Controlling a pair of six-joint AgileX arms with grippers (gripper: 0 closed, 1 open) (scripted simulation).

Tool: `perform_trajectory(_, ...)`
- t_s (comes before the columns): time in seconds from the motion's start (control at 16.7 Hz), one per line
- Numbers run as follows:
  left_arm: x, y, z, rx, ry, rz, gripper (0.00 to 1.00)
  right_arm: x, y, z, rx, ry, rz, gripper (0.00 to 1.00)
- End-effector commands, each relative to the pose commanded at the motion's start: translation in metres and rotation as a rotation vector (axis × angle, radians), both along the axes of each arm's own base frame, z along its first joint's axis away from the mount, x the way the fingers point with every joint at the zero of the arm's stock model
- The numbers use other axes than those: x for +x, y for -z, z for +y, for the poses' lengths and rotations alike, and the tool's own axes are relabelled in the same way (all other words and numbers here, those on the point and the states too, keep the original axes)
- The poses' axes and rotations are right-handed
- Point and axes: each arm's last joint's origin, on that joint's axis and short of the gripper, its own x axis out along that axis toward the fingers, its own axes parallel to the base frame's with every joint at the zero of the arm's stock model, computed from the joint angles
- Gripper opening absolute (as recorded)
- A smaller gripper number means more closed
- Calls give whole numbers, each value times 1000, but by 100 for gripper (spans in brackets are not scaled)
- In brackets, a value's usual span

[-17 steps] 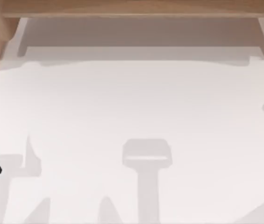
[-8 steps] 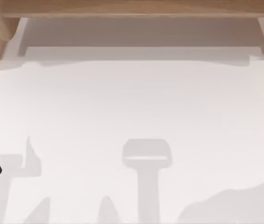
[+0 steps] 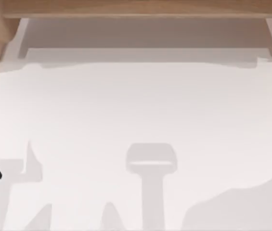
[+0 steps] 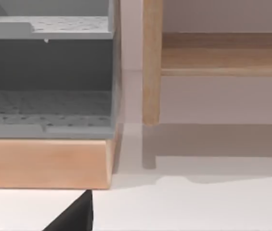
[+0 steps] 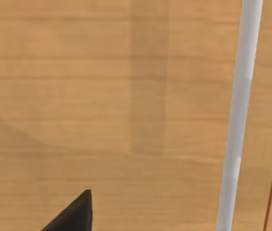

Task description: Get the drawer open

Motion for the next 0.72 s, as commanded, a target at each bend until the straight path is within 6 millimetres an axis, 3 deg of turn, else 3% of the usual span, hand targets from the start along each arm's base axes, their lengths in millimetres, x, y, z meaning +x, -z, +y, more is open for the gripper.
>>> perform_trajectory(0.3, 0, 0, 0, 0, 0, 0, 100, 5, 0, 0, 0, 0, 0, 100)
perform_trajectory(0.72, 0, 0, 0, 0, 0, 0, 100, 5, 0, 0, 0, 0, 0, 47)
